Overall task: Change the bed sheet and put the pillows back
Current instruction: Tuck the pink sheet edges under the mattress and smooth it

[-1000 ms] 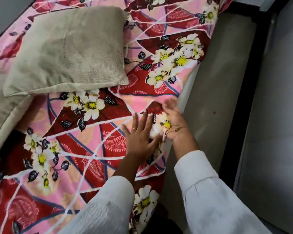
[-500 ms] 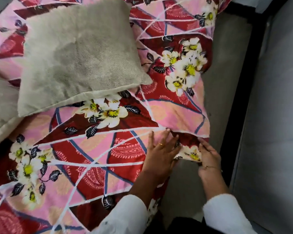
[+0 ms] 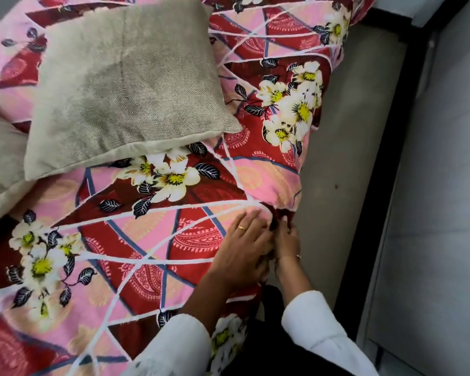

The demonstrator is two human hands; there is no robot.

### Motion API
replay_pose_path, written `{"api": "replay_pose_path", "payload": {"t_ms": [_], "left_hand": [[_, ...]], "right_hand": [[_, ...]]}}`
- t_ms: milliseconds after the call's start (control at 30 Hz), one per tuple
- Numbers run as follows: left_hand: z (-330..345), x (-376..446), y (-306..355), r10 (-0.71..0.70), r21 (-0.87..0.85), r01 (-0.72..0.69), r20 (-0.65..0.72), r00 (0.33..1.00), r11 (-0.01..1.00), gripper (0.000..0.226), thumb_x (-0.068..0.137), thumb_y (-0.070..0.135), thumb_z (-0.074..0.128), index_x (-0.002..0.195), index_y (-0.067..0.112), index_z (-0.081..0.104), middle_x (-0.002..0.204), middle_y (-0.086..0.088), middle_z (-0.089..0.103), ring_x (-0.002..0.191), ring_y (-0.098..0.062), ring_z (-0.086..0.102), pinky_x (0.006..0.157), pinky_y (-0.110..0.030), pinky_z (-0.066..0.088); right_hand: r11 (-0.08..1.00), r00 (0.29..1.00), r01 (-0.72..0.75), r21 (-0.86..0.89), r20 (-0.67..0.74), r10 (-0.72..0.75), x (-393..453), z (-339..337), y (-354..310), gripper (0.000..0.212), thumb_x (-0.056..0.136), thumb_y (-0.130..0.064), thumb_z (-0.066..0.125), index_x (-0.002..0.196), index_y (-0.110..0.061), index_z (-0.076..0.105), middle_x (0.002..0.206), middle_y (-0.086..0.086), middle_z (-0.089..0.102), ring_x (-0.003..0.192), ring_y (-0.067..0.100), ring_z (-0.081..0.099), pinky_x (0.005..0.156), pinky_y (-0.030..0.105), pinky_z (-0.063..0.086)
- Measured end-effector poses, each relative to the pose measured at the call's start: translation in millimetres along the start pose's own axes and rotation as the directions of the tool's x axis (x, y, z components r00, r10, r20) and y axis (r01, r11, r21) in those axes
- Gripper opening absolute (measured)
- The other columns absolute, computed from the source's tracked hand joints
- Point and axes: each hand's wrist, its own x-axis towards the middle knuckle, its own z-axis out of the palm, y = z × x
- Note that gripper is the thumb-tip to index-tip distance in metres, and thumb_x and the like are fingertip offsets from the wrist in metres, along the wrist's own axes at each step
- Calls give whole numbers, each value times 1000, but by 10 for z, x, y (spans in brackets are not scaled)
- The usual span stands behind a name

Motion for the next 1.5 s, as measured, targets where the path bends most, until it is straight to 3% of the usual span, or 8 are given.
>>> {"api": "replay_pose_path", "payload": {"t_ms": [133,400,700,1067,1200,1300,1367,1500], "left_hand": [[-136,-331,-47,-167,98,177,-102,981,979,41,73,50,46,92,13,43,98,-10,54,96,-26,42,83,-40,32],[-370,-1510,-50,-229,140,226,10,973,964,50,63,60,47,90,18,46,94,-7,56,89,-26,45,73,-38,36],[-610,-2134,117,12,-141,-3,68,998,990,19,68,24,51,57,13,61,59,-3,54,54,-23,51,49,-26,36],[-1326,-4284,-317,-476,-176,457,-84,875,872,18,78,23,48,76,12,63,73,-5,59,65,-28,58,54,-31,48],[-1522,-4941,-589,-718,-244,682,-107,687,689,26,77,27,44,78,12,66,74,-5,61,67,-27,60,57,-29,45],[-1661,-5330,-767,-910,-402,818,-139,391,412,24,82,23,49,85,7,67,84,-8,65,79,-28,60,69,-28,42],[-1713,-5587,-973,-976,-496,841,-113,187,218,14,87,13,56,89,4,67,89,-8,66,85,-27,61,71,-27,39],[-1836,-5805,-1496,-1000,-627,779,-19,-21,-4,13,88,9,56,89,6,68,87,-5,66,81,-21,59,68,-26,39]], "right_hand": [[994,988,75,-84,-126,-86,-478,-16,-4,78,76,-58,28,125,-1,52,124,25,54,117,38,47,95,38,34],[793,847,349,-499,-195,-495,-1533,318,452,53,81,-49,41,114,-9,48,94,23,54,82,40,54,68,48,45],[831,838,297,-469,-289,-463,-2257,363,957,44,74,-19,74,113,-6,58,106,28,52,97,46,49,77,51,39],[522,637,741,-421,198,-745,-4133,948,1724,41,60,-19,66,98,-6,63,96,21,54,80,40,57,66,43,50],[465,537,843,-269,385,-751,-4607,1278,2037,42,58,-8,71,99,-8,62,95,12,49,76,35,59,65,42,53],[478,512,854,-205,494,-703,-4839,1489,2171,32,71,-5,72,101,-8,61,102,8,44,82,32,59,72,40,54],[490,490,854,-175,586,-645,-5014,1665,2214,22,81,-11,64,103,-9,60,103,1,38,85,28,60,76,34,51],[500,441,856,-130,687,-577,-5326,2185,2212,33,78,-24,47,101,-5,62,106,8,46,91,29,59,79,31,47]]}}
